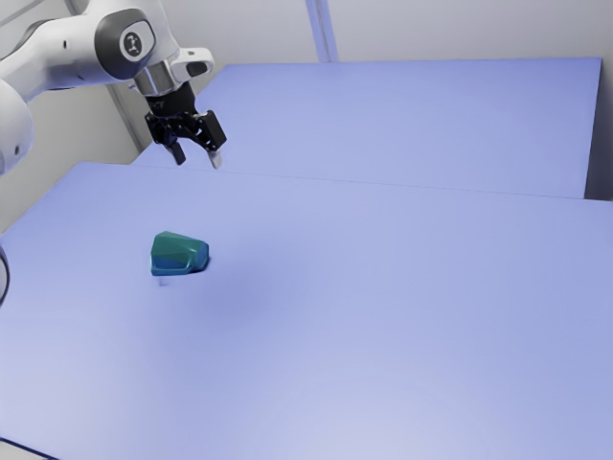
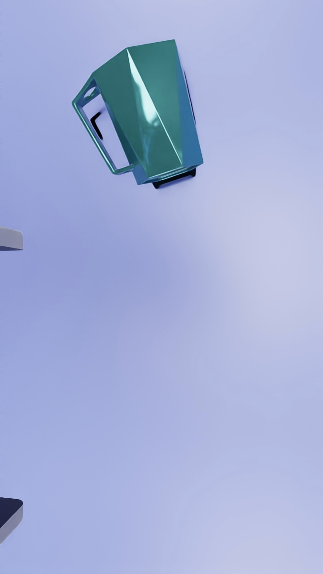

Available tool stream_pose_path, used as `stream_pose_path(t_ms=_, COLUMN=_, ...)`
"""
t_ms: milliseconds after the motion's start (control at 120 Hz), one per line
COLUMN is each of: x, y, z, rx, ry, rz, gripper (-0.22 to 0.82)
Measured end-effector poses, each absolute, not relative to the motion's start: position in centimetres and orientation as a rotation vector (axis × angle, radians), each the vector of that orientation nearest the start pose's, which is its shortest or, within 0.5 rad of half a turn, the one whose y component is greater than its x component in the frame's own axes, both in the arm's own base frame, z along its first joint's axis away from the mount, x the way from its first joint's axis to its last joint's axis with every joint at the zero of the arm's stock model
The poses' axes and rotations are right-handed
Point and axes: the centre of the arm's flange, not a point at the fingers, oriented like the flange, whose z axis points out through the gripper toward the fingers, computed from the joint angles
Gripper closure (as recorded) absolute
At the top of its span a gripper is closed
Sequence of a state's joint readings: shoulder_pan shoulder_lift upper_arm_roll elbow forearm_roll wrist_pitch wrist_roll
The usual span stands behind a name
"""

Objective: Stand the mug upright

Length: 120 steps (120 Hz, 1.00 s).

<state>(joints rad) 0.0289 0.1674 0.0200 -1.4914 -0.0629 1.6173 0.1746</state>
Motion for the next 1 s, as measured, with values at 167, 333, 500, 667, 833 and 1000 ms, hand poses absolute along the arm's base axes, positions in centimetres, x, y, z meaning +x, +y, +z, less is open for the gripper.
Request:
stream_pose_path(t_ms=167, x=60.6, y=2.2, z=56.9, rx=-3.200, ry=0.196, rz=0.056, gripper=0.00)
stream_pose_path(t_ms=333, x=60.6, y=2.5, z=56.8, rx=-3.208, ry=0.186, rz=0.067, gripper=0.00)
stream_pose_path(t_ms=500, x=59.7, y=6.0, z=58.0, rx=-3.261, ry=0.069, rz=0.039, gripper=0.00)
stream_pose_path(t_ms=667, x=58.5, y=13.9, z=57.3, rx=-3.395, ry=-0.134, rz=0.022, gripper=0.00)
stream_pose_path(t_ms=833, x=58.5, y=21.7, z=52.5, rx=-3.569, ry=-0.312, rz=0.008, gripper=0.00)
stream_pose_path(t_ms=1000, x=58.2, y=27.7, z=47.5, rx=-3.688, ry=-0.407, rz=-0.044, gripper=0.00)
